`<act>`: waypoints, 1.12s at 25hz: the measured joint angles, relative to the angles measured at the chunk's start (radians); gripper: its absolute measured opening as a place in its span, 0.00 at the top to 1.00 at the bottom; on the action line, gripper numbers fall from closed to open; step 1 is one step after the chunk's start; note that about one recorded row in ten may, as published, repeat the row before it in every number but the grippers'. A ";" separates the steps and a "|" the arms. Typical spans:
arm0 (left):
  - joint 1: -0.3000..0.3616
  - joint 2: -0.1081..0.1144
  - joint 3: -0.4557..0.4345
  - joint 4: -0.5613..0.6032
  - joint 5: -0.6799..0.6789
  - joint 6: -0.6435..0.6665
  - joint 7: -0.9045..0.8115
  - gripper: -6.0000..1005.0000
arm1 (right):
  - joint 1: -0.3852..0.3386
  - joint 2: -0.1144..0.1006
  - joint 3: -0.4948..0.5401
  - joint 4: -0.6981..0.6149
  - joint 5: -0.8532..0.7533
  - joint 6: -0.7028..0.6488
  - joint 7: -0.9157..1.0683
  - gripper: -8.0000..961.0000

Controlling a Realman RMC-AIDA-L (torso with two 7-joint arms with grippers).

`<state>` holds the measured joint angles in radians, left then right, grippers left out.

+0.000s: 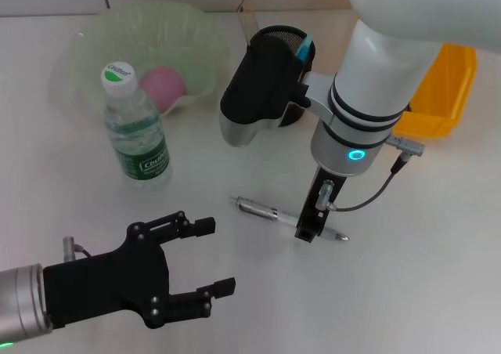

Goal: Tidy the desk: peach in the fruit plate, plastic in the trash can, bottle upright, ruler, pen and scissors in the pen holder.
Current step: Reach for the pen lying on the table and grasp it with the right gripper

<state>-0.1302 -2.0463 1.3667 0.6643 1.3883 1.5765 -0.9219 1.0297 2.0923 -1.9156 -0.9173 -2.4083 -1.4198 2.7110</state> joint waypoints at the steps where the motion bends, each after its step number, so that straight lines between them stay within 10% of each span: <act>1: -0.002 0.000 0.000 0.000 0.000 0.001 0.000 0.22 | 0.001 0.000 -0.004 0.000 0.001 0.001 0.003 0.54; 28: -0.003 -0.005 0.003 -0.002 0.000 0.005 0.000 0.22 | 0.011 0.000 -0.069 0.008 0.015 0.013 0.011 0.69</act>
<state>-0.1335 -2.0510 1.3694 0.6625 1.3883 1.5812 -0.9219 1.0405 2.0923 -1.9841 -0.9097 -2.3932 -1.4066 2.7223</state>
